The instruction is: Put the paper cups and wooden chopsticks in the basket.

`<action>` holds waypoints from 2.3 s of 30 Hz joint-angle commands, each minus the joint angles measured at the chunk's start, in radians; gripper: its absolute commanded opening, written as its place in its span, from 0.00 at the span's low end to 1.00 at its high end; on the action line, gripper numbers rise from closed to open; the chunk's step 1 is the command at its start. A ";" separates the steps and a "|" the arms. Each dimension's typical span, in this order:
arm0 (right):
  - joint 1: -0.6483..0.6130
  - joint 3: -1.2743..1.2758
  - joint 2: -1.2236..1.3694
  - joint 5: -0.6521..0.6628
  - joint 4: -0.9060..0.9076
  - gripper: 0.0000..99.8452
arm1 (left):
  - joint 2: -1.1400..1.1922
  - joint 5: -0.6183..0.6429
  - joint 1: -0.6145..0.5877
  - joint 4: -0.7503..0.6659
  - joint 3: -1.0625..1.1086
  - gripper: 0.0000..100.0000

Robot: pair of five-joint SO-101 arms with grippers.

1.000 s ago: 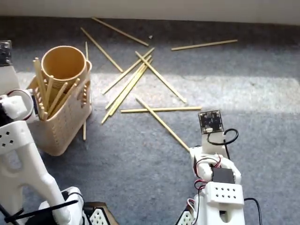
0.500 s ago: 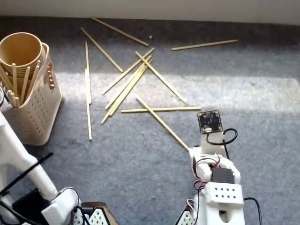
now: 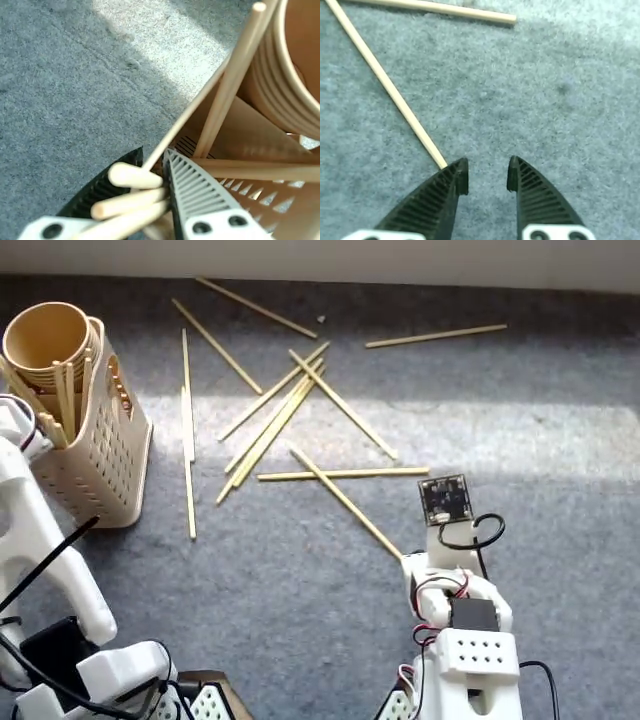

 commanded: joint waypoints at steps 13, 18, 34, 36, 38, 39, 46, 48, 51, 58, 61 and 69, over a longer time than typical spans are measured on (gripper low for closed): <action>-0.008 -0.005 -0.015 0.014 -0.021 0.14 | -0.064 0.011 0.085 -0.003 0.062 0.00; -0.008 -0.005 -0.015 0.014 -0.021 0.14 | -0.061 -0.104 0.022 0.002 0.016 0.09; -0.008 -0.005 -0.015 0.014 -0.021 0.14 | -0.064 -0.212 -0.056 0.196 -0.621 0.30; -0.008 -0.005 -0.015 0.014 -0.021 0.14 | -0.064 -0.212 -0.056 0.252 -0.766 0.30; -0.007 -0.005 -0.015 0.014 -0.021 0.14 | -0.064 -0.212 -0.047 0.305 -0.917 0.30; -0.005 -0.005 -0.015 0.014 -0.021 0.14 | -0.064 -0.213 -0.025 0.330 -0.992 0.30; 0.019 -0.015 -0.016 0.012 -0.012 0.14 | -0.065 -0.265 0.348 0.473 -1.305 0.30; 0.091 -0.033 -0.018 0.008 0.013 0.14 | -0.064 -0.313 0.475 0.473 -1.228 0.30; 0.188 -0.119 -0.047 0.006 0.102 0.14 | -0.062 -0.384 0.653 0.473 -1.001 0.30; 0.220 -0.308 -0.354 0.006 0.432 0.14 | -0.051 -0.652 0.868 0.252 -0.410 0.30; 0.263 -0.237 -0.545 0.014 0.438 0.14 | -0.051 -0.703 0.845 0.023 -0.156 0.30; 0.272 0.041 -0.613 0.051 0.352 0.14 | 0.022 -0.724 0.746 -0.322 0.151 0.30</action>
